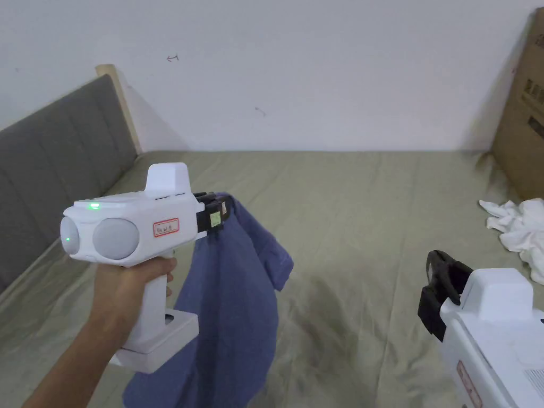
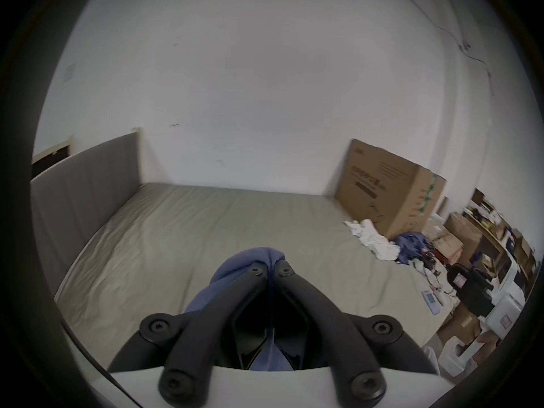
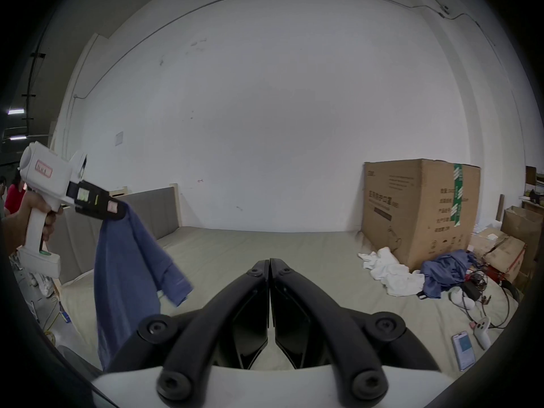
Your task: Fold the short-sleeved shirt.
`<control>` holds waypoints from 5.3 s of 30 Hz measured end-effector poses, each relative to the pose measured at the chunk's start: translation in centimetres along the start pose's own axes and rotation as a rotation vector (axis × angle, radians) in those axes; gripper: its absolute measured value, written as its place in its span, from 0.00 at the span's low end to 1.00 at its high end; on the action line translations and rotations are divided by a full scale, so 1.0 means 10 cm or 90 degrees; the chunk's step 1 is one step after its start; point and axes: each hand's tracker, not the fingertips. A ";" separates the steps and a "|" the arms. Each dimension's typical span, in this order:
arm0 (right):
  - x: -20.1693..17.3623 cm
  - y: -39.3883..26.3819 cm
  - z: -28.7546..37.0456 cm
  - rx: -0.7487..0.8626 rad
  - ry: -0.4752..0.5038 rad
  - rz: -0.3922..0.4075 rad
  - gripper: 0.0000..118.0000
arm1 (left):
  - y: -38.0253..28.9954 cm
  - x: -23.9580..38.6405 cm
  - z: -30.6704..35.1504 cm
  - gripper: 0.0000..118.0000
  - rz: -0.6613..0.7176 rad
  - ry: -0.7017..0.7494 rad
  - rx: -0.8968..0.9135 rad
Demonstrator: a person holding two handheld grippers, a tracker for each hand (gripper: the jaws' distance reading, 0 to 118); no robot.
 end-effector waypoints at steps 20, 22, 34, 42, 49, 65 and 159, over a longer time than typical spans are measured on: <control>0.81 -0.18 0.51 -0.039 -0.155 -0.019 0.00 | -1.63 1.78 -1.74 0.00 -0.077 -0.205 -0.301; 0.80 -0.19 0.52 -0.045 -0.158 -0.020 0.00 | -1.89 1.80 -1.85 0.12 -0.080 -0.194 -0.348; 0.74 -0.17 0.52 -0.052 -0.152 -0.023 0.00 | -2.08 1.75 -1.70 0.67 -0.012 -0.125 -0.328; 0.68 -0.02 0.51 -0.027 -0.146 -0.021 0.00 | -1.18 1.53 -0.76 0.86 -0.028 -0.093 -0.035; 0.62 0.08 0.48 -0.008 -0.140 -0.017 0.00 | -0.91 1.18 -0.22 0.87 -0.099 0.014 0.169; 0.57 0.13 0.40 0.021 -0.129 -0.015 0.00 | -1.07 0.71 0.02 0.00 -0.129 0.095 0.201; 1.78 1.09 -1.38 -0.150 -0.082 0.017 0.03 | 0.40 -0.62 -0.61 0.02 0.035 0.146 0.027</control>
